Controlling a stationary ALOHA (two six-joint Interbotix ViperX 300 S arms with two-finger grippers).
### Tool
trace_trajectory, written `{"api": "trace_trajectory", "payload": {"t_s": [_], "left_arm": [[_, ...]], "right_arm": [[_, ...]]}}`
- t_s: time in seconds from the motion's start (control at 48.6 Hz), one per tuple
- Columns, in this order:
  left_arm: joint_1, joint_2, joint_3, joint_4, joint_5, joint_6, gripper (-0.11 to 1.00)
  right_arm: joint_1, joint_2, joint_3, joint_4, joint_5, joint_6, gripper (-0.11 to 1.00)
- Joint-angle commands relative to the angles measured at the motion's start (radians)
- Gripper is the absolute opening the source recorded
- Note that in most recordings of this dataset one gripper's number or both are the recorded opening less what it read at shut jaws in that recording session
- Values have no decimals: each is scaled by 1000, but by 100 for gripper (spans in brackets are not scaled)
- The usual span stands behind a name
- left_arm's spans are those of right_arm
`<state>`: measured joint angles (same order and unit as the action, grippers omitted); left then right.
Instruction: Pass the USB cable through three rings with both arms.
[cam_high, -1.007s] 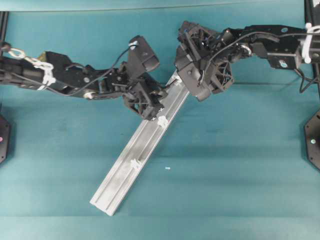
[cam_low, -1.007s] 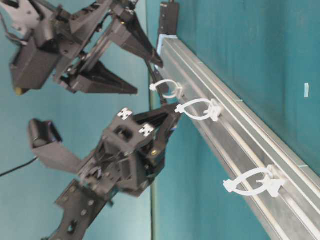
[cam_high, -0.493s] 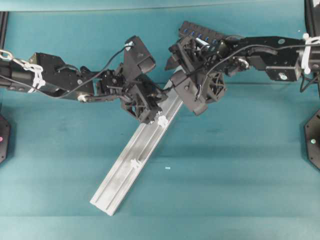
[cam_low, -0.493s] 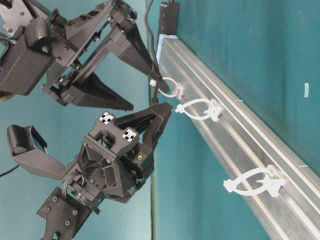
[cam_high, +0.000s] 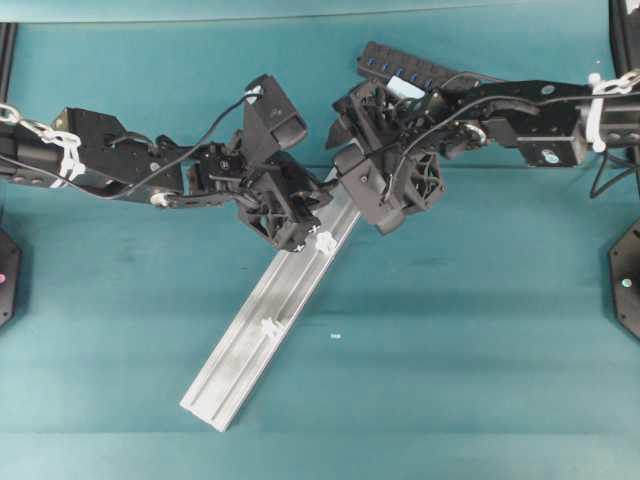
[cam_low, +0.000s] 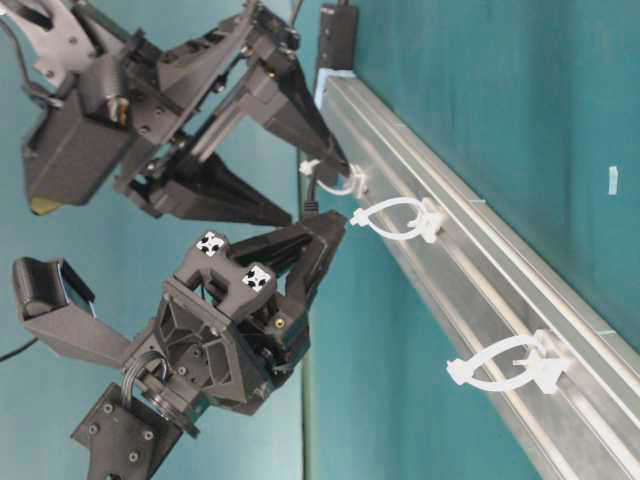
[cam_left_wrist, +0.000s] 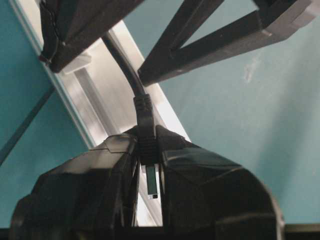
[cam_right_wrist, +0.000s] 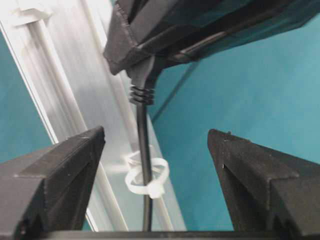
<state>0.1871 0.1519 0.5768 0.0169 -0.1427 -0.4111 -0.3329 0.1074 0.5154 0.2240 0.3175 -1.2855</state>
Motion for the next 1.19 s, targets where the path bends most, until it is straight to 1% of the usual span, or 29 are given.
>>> {"api": "trace_trajectory", "payload": {"t_s": [0.0,0.082,0.144,0.206,0.288,0.329,0.391,0.411,0.761,0.884,1.007,1.028,1.069,1.172], "left_arm": [[-14,-26,-9,3,-9,3,10],[-14,-26,-9,3,-9,3,10],[-14,-26,-9,3,-9,5,10],[-14,-26,-8,3,-9,5,10],[-14,-26,-6,3,-9,5,10],[-14,-26,-6,3,-8,3,10],[-14,-26,-5,3,-9,5,10],[-14,-26,-5,3,-9,3,10],[-14,-28,3,3,-6,2,10],[-14,-34,15,3,-6,2,10],[-14,-40,25,3,-6,-14,10],[-14,-41,26,3,-6,-17,11],[-14,-43,31,3,-9,-21,18],[-23,-55,43,3,-8,-25,48]], "right_arm": [[8,0,-9,3,-3,11,84],[9,2,-9,5,-5,11,77],[17,2,-9,5,-8,11,67],[25,2,-12,3,-12,8,53],[29,3,-15,5,-14,8,28],[31,5,-17,3,-12,8,18],[31,5,-18,3,-5,8,7],[29,5,-18,3,-3,8,6],[14,5,-20,3,0,8,6],[8,6,-25,-3,12,6,6],[8,12,-35,-17,41,5,6],[8,12,-37,-20,46,5,6],[8,14,-38,-26,52,5,6],[8,17,-40,-41,69,3,6]]}}
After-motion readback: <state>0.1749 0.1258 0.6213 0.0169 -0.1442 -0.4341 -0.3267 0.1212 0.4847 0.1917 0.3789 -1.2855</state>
